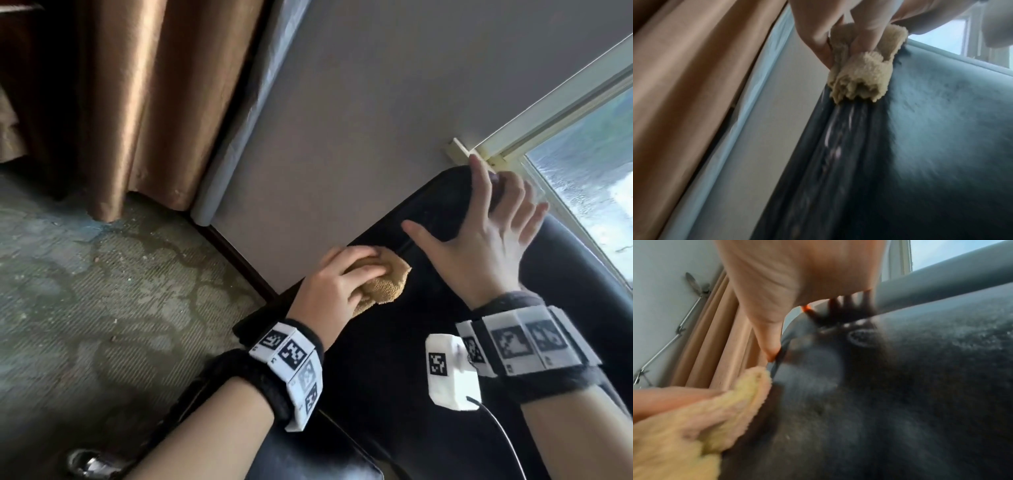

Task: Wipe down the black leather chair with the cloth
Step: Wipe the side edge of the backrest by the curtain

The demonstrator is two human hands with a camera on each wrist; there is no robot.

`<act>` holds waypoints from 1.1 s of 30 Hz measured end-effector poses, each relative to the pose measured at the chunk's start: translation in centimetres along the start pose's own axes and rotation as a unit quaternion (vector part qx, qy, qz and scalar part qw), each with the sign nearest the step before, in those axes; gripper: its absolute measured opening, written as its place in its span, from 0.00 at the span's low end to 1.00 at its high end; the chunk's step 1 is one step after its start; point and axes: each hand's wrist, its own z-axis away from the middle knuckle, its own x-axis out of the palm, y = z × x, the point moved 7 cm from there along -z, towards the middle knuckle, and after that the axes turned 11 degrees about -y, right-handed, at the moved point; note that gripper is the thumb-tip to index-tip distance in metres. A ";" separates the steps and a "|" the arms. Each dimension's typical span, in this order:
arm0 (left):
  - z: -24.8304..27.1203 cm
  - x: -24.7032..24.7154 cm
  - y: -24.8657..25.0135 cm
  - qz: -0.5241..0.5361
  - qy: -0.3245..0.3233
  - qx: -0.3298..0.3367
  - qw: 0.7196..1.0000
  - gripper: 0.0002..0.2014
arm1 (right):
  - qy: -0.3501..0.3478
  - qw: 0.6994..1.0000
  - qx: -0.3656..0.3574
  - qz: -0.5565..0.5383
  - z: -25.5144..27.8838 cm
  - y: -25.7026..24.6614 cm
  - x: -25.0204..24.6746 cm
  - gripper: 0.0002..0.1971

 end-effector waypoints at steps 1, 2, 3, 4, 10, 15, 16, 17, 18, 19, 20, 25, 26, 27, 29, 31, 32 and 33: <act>0.8 0.4 -0.5 0.006 0.012 -0.009 1.000 0.24 | 0.003 1.000 0.001 0.005 -0.1 0.0 0.3 0.51; 1.5 0.6 -0.8 0.010 0.026 -0.010 1.000 0.23 | 0.009 1.000 0.003 0.007 -0.2 0.1 0.4 0.51; 1.9 0.8 -1.0 0.011 0.036 -0.007 0.999 0.23 | 0.013 1.000 0.004 0.008 -0.2 0.1 0.4 0.51; 2.3 1.0 -1.3 0.010 0.040 -0.005 0.999 0.22 | 0.016 1.000 0.005 0.009 -0.2 0.2 0.5 0.51; 5.5 2.0 -3.5 0.006 -0.007 -0.037 0.999 0.24 | 0.011 1.000 0.017 0.013 -0.3 0.7 0.8 0.50; 3.7 0.2 -3.2 0.031 0.013 -0.037 0.999 0.24 | 0.016 1.000 0.018 0.008 -0.3 0.9 0.8 0.49; 2.8 -0.6 -3.4 0.056 0.033 -0.057 0.996 0.24 | 0.020 1.000 0.017 0.006 -0.3 0.9 0.8 0.49; 1.8 -1.6 -3.9 0.082 0.061 -0.079 0.992 0.24 | 0.024 1.000 0.015 0.003 -0.3 0.9 0.8 0.49; 0.7 -2.7 -4.4 0.101 0.094 -0.097 0.986 0.24 | 0.029 0.999 0.014 0.000 -0.3 0.9 0.8 0.49; -0.4 -3.6 -4.8 0.106 0.122 -0.103 0.982 0.23 | 0.031 0.999 0.014 -0.002 -0.3 0.9 0.9 0.49; -1.5 -4.0 -5.1 0.106 0.130 -0.096 0.981 0.23 | 0.032 0.999 0.015 -0.002 -0.4 0.9 1.0 0.49; -1.1 0.0 -6.6 0.056 0.014 -0.098 0.994 0.21 | 0.037 0.999 0.018 -0.006 -0.6 1.0 1.1 0.48; 0.4 0.6 -7.4 0.048 0.011 -0.112 0.992 0.21 | 0.035 0.999 0.021 -0.006 -0.5 1.1 1.1 0.48; 2.1 1.2 -8.4 0.047 0.004 -0.124 0.991 0.21 | 0.035 0.999 0.022 -0.006 -0.6 1.1 1.2 0.48; 5.6 2.1 -10.3 0.056 -0.015 -0.153 0.986 0.20 | 0.036 0.999 0.023 -0.005 -0.6 1.2 1.2 0.49; 8.0 2.2 -11.3 0.069 -0.019 -0.177 0.982 0.20 | 0.037 0.999 0.026 -0.010 -0.7 1.3 1.3 0.49; 8.2 1.9 -11.2 0.076 -0.019 -0.181 0.980 0.21 | 0.036 0.999 0.029 -0.012 -0.6 1.3 1.3 0.49; 7.7 1.5 -10.9 0.084 -0.016 -0.187 0.979 0.22 | 0.034 0.999 0.030 -0.014 -0.6 1.4 1.2 0.48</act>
